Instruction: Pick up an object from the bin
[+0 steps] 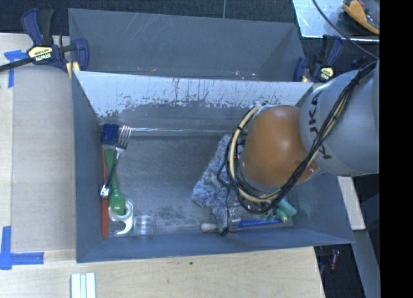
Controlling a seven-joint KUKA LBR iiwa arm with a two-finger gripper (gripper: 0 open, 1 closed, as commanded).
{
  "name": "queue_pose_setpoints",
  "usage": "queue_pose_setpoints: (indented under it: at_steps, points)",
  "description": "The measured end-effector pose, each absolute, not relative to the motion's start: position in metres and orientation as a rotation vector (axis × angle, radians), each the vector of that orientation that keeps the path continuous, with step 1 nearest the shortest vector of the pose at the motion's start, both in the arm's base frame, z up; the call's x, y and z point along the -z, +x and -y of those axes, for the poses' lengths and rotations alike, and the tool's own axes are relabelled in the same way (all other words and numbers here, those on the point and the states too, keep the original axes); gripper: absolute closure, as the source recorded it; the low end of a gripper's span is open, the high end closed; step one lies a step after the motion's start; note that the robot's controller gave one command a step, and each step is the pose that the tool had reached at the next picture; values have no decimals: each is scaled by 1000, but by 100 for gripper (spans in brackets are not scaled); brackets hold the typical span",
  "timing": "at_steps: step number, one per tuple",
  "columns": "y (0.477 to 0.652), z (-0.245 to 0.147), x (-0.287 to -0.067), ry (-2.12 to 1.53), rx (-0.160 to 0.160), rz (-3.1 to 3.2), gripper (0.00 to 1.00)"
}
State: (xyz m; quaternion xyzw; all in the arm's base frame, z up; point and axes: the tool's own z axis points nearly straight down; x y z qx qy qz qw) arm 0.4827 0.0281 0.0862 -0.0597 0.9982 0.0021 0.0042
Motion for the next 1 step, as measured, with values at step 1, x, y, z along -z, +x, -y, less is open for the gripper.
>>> queue_pose_setpoints:
  at_steps: [1]
  points:
    - [515, 14, -175, -21, 3, -3104, 0]
